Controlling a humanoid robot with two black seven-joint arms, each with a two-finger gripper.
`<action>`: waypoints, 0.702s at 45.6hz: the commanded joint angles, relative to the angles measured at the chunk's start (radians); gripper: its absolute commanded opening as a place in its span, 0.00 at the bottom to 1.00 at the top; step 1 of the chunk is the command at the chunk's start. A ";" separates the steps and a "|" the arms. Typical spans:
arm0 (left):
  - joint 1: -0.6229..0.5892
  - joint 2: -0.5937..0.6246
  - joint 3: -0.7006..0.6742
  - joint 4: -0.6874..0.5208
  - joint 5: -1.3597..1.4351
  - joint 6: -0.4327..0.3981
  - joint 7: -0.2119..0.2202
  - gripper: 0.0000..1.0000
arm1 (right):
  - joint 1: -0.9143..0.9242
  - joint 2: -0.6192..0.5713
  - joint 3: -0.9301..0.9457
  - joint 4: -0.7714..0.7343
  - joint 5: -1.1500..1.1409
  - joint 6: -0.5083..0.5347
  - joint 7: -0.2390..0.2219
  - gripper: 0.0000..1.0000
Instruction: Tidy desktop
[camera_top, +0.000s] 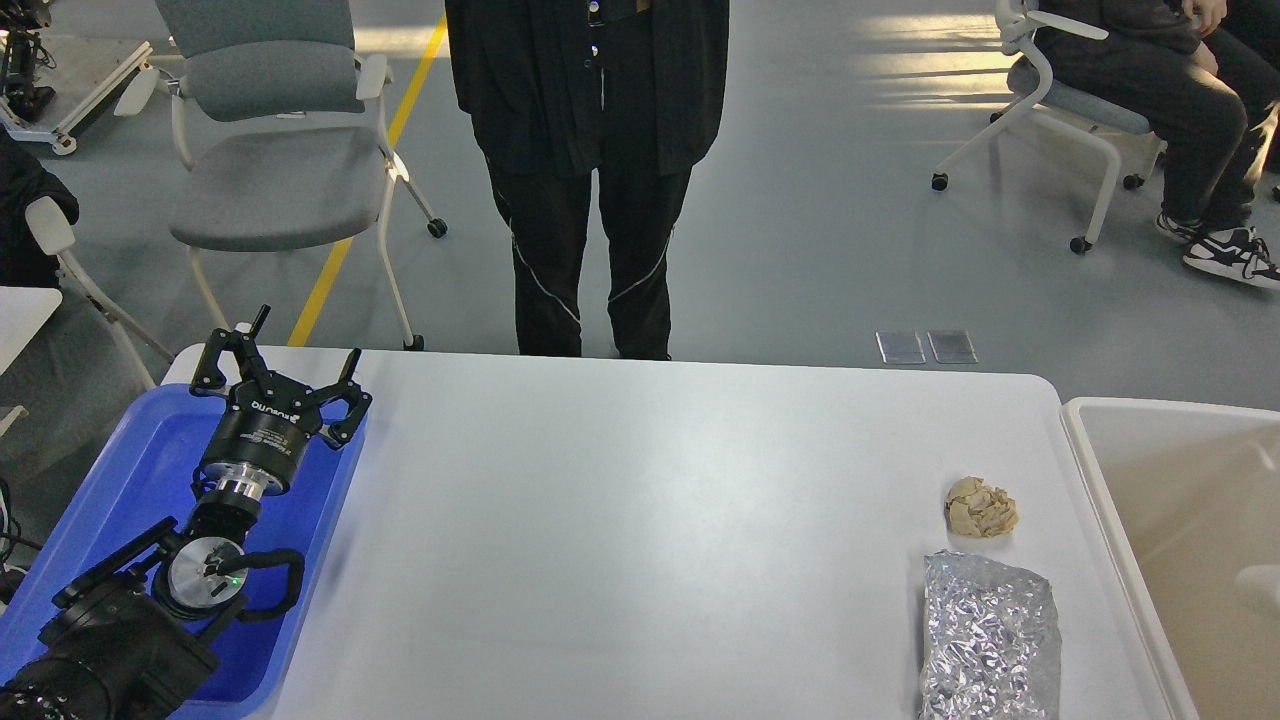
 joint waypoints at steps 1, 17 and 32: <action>0.000 0.000 0.000 0.000 0.001 0.000 0.000 1.00 | 0.010 0.007 -0.001 -0.004 0.001 -0.035 0.001 0.37; 0.000 0.000 0.000 0.000 0.001 0.000 0.002 1.00 | 0.050 0.016 -0.001 -0.002 0.001 -0.101 0.003 1.00; 0.000 0.000 0.000 0.000 0.001 0.000 0.002 1.00 | 0.062 0.015 -0.003 -0.020 -0.001 -0.134 0.004 1.00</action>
